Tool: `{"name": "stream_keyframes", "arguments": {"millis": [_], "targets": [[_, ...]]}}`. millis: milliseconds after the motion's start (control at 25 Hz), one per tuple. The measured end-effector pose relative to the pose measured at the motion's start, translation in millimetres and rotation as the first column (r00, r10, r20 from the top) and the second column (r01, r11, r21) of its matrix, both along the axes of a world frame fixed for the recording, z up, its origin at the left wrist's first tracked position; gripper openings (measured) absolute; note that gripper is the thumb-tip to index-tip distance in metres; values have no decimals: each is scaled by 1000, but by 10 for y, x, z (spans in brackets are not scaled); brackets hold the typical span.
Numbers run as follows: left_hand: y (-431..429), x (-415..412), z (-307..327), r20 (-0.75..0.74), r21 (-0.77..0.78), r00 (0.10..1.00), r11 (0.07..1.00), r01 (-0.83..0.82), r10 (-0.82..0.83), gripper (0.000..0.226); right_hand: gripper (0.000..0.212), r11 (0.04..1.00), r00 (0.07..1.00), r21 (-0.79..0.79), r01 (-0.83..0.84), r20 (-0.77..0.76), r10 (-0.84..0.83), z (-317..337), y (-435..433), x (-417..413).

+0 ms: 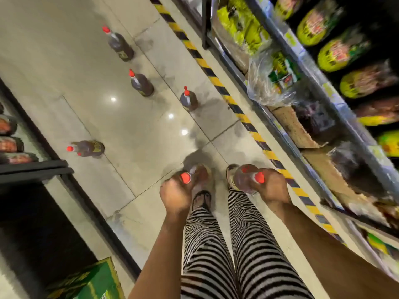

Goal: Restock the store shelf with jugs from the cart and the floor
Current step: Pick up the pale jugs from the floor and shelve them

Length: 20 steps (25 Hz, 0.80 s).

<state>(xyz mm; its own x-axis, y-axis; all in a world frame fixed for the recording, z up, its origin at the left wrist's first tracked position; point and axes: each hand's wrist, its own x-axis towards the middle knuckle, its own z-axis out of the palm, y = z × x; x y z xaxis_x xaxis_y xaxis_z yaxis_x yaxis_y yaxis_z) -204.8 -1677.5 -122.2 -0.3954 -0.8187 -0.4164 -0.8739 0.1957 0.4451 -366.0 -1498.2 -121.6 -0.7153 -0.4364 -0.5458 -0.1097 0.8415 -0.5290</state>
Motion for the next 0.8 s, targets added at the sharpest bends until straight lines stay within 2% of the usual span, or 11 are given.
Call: {"name": "stream_keyframes", "arguments": {"millis": [80,160,240,320,400,440,520,560,680,800], "targets": [[34,-44,420,-51,-14,997,998,61,-61,54,18,998,998,-55,-24,-59,21,433,100,116],[70,-80,825,-56,-22,984,986,168,-169,36,6,987,993,-144,73,-80,-85,833,215,272],[92,-125,1119,-52,-74,949,949,306,-310,24,18,970,978,-156,185,-64,-197,1196,291,414],[170,-194,1471,-15,-131,893,886,445,-451,25,11,963,971,-150,223,-57,-234,1598,462,572],[342,-253,1789,-71,-164,821,819,550,-566,28,17,954,954,-177,244,-134,-269,1891,731,723],[460,-272,1929,-110,-155,788,794,588,-605,29,17,946,947,-165,278,-119,-299,1981,894,805],[762,-305,2149,-155,-109,740,756,645,-654,29,5,928,928,-108,355,-77,-364,2097,1261,972],[912,-321,2214,-148,-99,714,729,678,-684,33,11,917,914,-66,394,-70,-399,2110,1413,1040],[1459,-348,2328,-37,-87,579,579,810,-815,45,14,883,881,22,468,-88,-465,2228,1947,1300],[2132,-330,2396,30,-73,415,412,908,-909,45,25,804,808,79,589,-56,-587,2253,2627,1629]]}}
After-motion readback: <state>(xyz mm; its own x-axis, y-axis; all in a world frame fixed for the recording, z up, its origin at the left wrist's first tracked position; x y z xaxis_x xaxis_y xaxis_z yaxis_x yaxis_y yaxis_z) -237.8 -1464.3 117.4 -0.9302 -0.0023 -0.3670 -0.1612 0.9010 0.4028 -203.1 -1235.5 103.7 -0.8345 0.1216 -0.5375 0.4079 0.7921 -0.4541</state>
